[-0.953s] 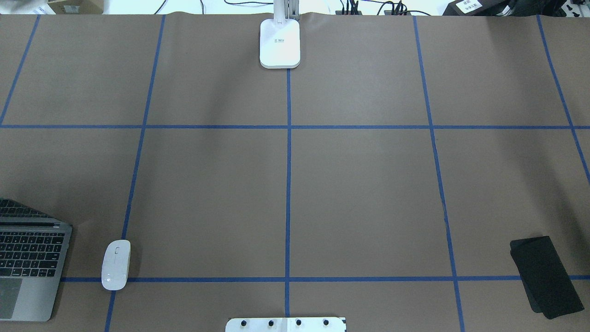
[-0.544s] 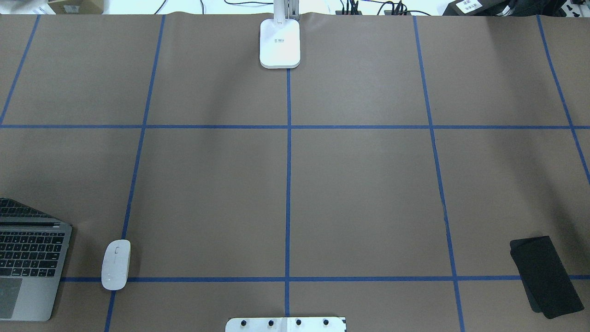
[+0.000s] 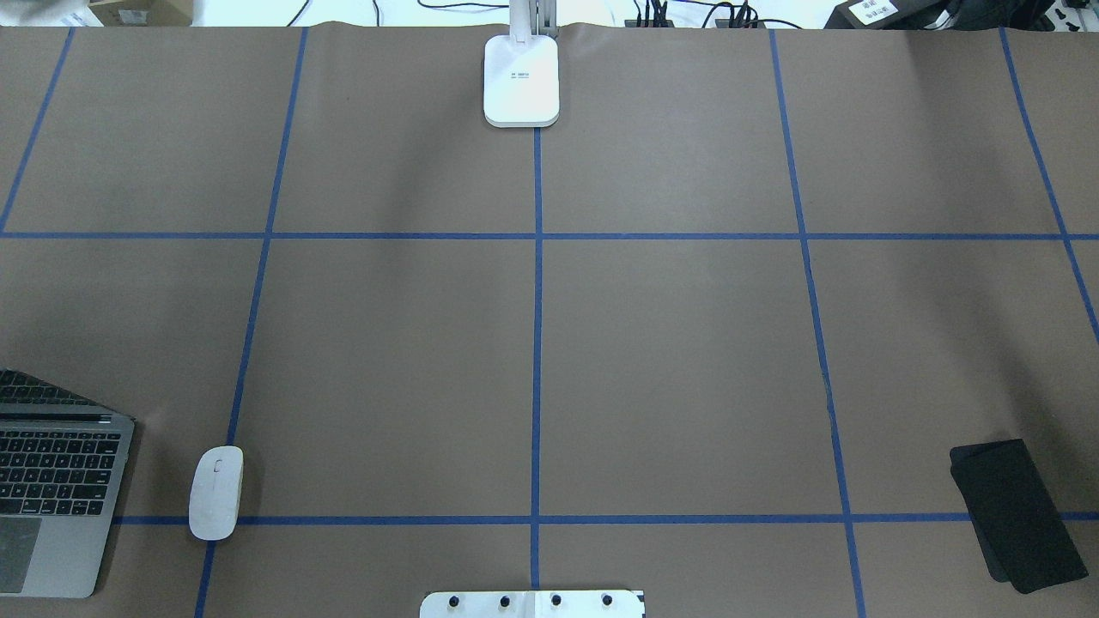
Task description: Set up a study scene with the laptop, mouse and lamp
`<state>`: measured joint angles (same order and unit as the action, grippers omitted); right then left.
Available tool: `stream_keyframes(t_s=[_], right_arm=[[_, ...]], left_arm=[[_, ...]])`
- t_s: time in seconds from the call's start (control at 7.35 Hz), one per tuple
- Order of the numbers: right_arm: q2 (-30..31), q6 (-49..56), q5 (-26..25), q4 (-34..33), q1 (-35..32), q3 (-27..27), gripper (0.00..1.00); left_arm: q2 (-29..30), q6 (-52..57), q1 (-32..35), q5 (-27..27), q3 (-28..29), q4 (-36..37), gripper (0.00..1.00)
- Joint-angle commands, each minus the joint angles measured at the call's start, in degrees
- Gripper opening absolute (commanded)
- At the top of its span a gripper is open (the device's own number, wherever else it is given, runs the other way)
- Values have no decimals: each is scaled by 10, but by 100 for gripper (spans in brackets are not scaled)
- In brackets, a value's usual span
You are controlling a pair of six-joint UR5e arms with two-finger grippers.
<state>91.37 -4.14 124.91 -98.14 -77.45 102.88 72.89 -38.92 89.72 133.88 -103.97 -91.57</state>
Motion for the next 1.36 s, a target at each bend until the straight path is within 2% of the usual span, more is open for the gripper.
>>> stream_keyframes(t_s=[0.0,0.27,0.68,1.22], right_arm=[[7,0,2,1,0,7,100],[20,1,4,1,0,21,100],[36,1,6,0,0,37,100],[40,1,6,0,0,43,100]], left_arm=[[0,-138,0,9,-2,-7,100],[-2,-241,-1,56,-4,-32,100],[-9,-339,-9,56,-6,-86,100],[-23,-464,-103,68,-20,-164,100]])
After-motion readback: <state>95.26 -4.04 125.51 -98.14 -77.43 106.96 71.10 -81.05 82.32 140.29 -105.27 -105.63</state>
